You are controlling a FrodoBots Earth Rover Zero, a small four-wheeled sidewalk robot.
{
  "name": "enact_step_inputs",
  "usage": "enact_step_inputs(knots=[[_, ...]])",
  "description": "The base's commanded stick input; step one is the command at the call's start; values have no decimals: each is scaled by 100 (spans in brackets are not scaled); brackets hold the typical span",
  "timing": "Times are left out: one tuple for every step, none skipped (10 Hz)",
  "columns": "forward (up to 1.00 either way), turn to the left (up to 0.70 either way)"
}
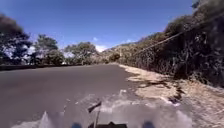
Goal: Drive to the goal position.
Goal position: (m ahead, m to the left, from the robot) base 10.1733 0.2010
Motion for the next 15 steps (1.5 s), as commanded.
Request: enact_step_inputs(knots=[[100, -13], [100, 0], [100, -20], [100, -9], [100, -7], [100, -11], [100, -15], [100, -26], [100, -14], [100, -2], [100, -26], [100, -23], [100, -20], [100, -13], [100, -5]])
